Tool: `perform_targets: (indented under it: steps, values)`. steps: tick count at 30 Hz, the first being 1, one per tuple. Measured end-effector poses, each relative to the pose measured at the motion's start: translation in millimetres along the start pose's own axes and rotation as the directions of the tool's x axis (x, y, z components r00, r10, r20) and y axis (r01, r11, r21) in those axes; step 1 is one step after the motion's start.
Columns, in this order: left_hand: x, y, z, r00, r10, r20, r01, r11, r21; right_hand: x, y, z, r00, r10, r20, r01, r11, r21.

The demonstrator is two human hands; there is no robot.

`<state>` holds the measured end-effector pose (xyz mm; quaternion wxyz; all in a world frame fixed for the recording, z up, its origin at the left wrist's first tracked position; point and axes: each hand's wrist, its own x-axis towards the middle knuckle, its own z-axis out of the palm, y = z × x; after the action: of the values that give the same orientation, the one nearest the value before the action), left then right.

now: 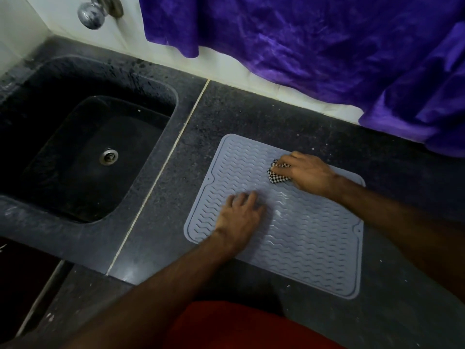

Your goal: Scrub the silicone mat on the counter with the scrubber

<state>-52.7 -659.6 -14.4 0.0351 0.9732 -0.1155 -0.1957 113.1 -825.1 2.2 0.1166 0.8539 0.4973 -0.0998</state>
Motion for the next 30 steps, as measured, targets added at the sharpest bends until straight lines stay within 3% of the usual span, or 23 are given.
perform_targets:
  steps: [3,5,8,12,15,17,20,25,30]
  values:
    - [-2,3,-1,0.999,-0.019,0.035,0.022,0.997,-0.077,19,-7,-20,1.000,0.022,0.002,-0.022,0.996,0.081]
    - [-3,4,-3,0.998,-0.026,0.060,0.031,0.996,-0.084,36,-18,-32,0.996,0.025,-0.089,-0.010,0.985,0.171]
    - [-3,5,-6,0.996,-0.029,0.081,0.037,0.994,-0.098,69,-44,-45,0.982,-0.026,-0.190,0.054,0.988,0.146]
    - [-1,1,-1,0.998,-0.024,0.055,0.033,0.988,-0.152,81,-67,-30,0.987,-0.134,-0.094,0.134,0.991,-0.005]
    - [0,-1,1,0.998,-0.026,0.056,0.034,0.987,-0.158,52,-46,-9,0.984,-0.122,-0.131,0.132,0.989,0.071]
    - [1,0,2,0.999,-0.016,0.049,0.023,0.989,-0.145,28,-29,1,0.977,-0.154,-0.145,0.160,0.987,0.025]
    - [3,-1,3,0.999,-0.020,0.047,0.026,0.991,-0.130,14,-21,-5,0.988,-0.150,-0.038,0.150,0.989,-0.004]
    - [5,-1,4,1.000,0.000,0.014,0.002,0.994,-0.111,77,-58,-31,0.971,-0.126,-0.203,0.141,0.988,0.062]
    - [7,-6,8,1.000,-0.023,0.007,0.024,0.981,-0.194,95,-82,-27,0.985,-0.124,-0.119,0.121,0.992,-0.038]
